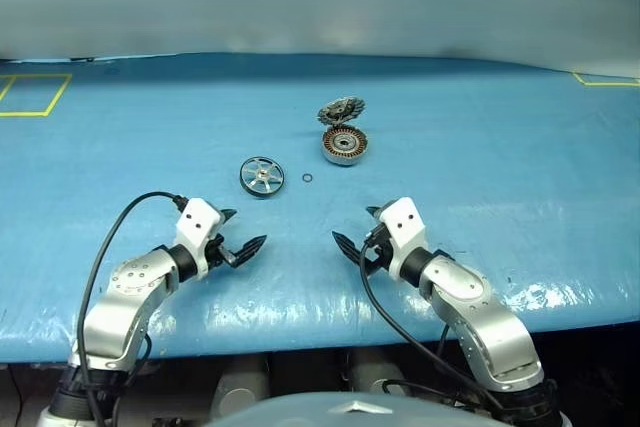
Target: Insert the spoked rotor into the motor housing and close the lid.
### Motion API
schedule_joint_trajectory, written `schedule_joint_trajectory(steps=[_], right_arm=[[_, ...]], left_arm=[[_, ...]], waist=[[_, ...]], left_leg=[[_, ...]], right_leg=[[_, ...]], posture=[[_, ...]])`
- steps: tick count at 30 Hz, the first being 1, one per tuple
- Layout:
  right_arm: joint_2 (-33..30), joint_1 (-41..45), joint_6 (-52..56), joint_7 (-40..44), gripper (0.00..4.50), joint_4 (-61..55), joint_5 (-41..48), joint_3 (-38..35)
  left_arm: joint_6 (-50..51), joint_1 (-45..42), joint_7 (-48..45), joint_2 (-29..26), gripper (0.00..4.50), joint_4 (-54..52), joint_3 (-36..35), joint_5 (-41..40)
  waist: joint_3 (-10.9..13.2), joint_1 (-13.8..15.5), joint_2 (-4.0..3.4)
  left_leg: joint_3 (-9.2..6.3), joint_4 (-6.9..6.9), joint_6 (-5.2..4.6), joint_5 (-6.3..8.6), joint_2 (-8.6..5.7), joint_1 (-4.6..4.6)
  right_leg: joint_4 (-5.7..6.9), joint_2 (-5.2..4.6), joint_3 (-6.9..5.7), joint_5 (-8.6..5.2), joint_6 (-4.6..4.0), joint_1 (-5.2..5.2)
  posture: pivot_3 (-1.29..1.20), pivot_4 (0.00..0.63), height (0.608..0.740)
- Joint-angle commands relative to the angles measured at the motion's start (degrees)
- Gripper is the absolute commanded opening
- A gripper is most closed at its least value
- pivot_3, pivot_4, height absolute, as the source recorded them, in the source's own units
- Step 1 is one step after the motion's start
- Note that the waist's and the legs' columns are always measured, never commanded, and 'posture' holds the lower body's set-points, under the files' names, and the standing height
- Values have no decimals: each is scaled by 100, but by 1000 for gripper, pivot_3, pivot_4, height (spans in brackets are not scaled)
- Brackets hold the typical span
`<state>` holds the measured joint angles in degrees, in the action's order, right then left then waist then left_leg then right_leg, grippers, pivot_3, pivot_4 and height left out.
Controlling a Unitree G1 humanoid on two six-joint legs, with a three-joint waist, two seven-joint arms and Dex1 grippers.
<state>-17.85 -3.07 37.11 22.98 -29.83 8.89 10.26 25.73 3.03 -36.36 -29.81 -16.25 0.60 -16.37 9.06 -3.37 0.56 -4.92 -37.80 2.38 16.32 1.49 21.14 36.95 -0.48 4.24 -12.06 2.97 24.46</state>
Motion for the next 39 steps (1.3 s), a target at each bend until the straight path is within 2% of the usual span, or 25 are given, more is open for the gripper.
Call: schedule_joint_trajectory(steps=[1, 5, 7, 10, 14, 19, 23, 28, 39], right_arm=[[-29, 70, 51, 17, 4500, -275, 107, -43], [-146, 387, 252, 17, 4500, -282, 49, -21], [-380, 846, 746, 110, 4500, -186, 16, 56], [-1161, 2046, 1355, 630, 4500, 154, -246, 593], [-1735, 3341, 1239, 1526, 4500, 974, -396, 1280], [-1975, 4493, 819, 2625, 4500, 2279, -752, 2156], [-1769, 5282, 338, 3163, 4500, 3557, -1132, 2611], [-1329, 6024, -179, 3423, 4500, 4863, -1488, 2655], [-558, 6773, -1161, 3028, 4500, 6683, -2253, 2509]], left_arm=[[-63, -52, -23, -29, 4472, -208, -10, 4], [-62, -71, -20, -21, 4472, -195, 3, 10], [-58, -91, -21, -23, 4472, -183, 23, 23], [-72, -129, -22, -28, 4472, -145, 69, 57], [-99, -148, -5, 9, 4472, -114, 127, 79], [-132, -68, 37, 54, 4472, -163, 143, 84], [-149, 65, 85, 77, 4472, -246, 125, 78], [-158, 215, 142, 77, 4472, -355, 118, 64], [-271, 267, 158, 128, 4472, -383, 266, 117]], waist=[[0, 0, 0], [0, -11, 0], [0, -14, -1], [2, -30, -2], [3, -16, -2], [2, -12, -2], [4, -31, -3], [6, -34, -5], [10, -27, -13]], left_leg=[[0, 0, 0, 0, 0, 0], [1, -1, 0, 0, 0, 0], [3, -6, 0, 0, 0, -1], [9, -15, -2, -2, -2, -2], [1, -10, -6, -4, -1, -8], [-1, -3, -12, 0, -1, -1], [7, -2, -19, 4, -2, 8], [6, -2, -20, 5, -1, 10], [5, -2, -19, 5, -2, 11]], right_leg=[[0, 0, 0, 0, 0, 0], [0, 0, 1, 1, 0, 0], [1, 0, 2, 3, 3, -1], [0, -1, 8, 12, 8, -4], [0, 3, 2, 18, 11, -9], [-5, 0, -2, 30, 9, -5], [-11, -6, -2, 40, -3, 4], [-7, -6, -5, 40, -5, 9], [-6, -9, -6, 41, -6, 10]], posture=[[0, 150, 740], [0, 150, 740], [0, 150, 740], [0, 150, 740], [0, 150, 740], [0, 150, 740], [0, 150, 740], [0, 150, 740], [0, 150, 740]])
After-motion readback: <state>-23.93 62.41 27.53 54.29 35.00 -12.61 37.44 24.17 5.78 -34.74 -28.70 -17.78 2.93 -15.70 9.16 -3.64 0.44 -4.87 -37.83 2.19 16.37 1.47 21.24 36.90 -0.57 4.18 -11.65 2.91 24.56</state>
